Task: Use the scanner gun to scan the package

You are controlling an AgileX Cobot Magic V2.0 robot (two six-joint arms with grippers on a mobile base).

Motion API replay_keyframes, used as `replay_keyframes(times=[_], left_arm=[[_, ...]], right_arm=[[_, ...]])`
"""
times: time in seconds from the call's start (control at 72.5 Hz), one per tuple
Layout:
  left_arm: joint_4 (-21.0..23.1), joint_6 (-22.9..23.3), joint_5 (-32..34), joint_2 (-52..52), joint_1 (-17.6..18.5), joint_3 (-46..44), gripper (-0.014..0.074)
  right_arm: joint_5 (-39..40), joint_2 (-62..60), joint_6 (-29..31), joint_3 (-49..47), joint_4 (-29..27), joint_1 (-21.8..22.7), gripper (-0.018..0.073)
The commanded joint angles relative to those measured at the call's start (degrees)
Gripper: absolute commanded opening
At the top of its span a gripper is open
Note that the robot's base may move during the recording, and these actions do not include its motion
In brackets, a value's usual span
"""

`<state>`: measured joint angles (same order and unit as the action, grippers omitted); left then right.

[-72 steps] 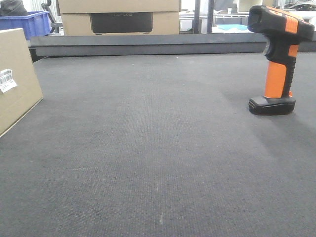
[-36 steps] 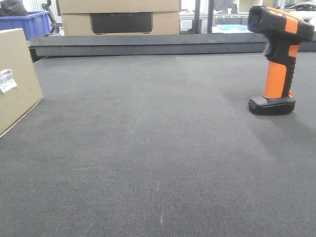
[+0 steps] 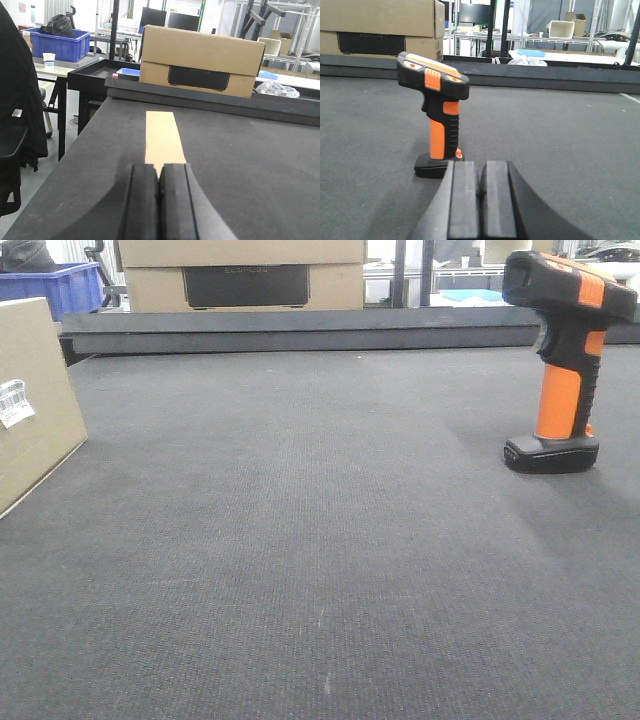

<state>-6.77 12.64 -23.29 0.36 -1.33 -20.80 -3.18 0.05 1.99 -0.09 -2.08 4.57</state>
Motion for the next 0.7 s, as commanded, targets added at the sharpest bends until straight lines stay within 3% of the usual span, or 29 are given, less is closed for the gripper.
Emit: replay_keyframes(times=[0.0,0.538,0.607,0.69], left_arm=[[-0.1,0.2,0.7,-0.4,-0.3,0.1,-0.0111],[0.1,0.2,1.3,-0.4,-0.3,0.9,-0.0111],[0.1,0.2,5.6,-0.4,-0.3,3.6,-0.0111],[0.7,0.2,15.8,-0.4,-0.3,9.1,-0.0111]], right_arm=[[1.5,0.0,-0.1,0.1,0.3,0.3,-0.0167],[1.5,0.0,-0.1,0.1,0.3,0.3,-0.0167],[1.5,0.0,-0.1,0.1,0.3,0.3,-0.0167],[1.5,0.0,-0.1,0.1,0.3,0.3,-0.0167]])
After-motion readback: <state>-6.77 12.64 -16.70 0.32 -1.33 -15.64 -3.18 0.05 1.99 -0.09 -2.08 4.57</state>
